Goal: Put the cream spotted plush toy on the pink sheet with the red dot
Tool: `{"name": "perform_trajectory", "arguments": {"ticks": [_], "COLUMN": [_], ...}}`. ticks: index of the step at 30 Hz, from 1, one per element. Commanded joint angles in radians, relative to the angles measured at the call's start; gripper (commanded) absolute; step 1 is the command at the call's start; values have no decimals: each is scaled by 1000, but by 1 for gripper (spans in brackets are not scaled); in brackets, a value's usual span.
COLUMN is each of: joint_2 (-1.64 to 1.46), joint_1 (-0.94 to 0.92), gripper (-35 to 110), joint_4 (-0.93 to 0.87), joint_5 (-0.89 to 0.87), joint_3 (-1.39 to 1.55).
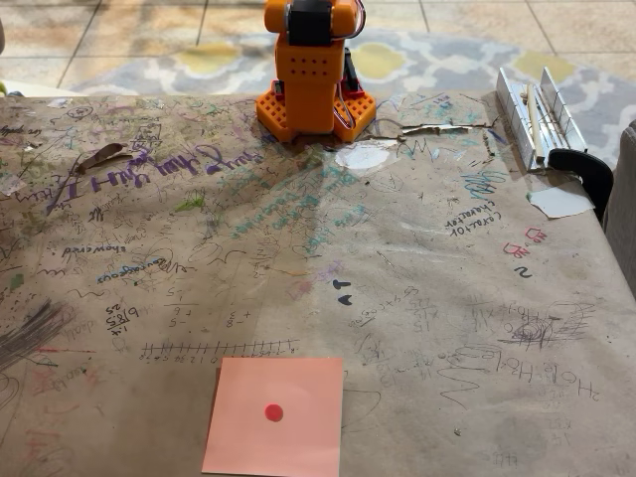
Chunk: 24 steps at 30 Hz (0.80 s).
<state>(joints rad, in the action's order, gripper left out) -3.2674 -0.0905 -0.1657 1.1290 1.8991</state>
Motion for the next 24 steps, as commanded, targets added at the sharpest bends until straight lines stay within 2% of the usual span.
{"name": "perform_trajectory", "arguments": {"ticks": [1,6,15,21,24], "joint_2": [-46,-109,-107,-95,-71], "joint_1": [28,58,64,35,-34], "gripper": [0,0,0,0,0], "joint_4": [-37,-126,-100,-31,153], "joint_5": [34,57,101,147,193], "joint_3": [-138,-222,-219,23,334]}}
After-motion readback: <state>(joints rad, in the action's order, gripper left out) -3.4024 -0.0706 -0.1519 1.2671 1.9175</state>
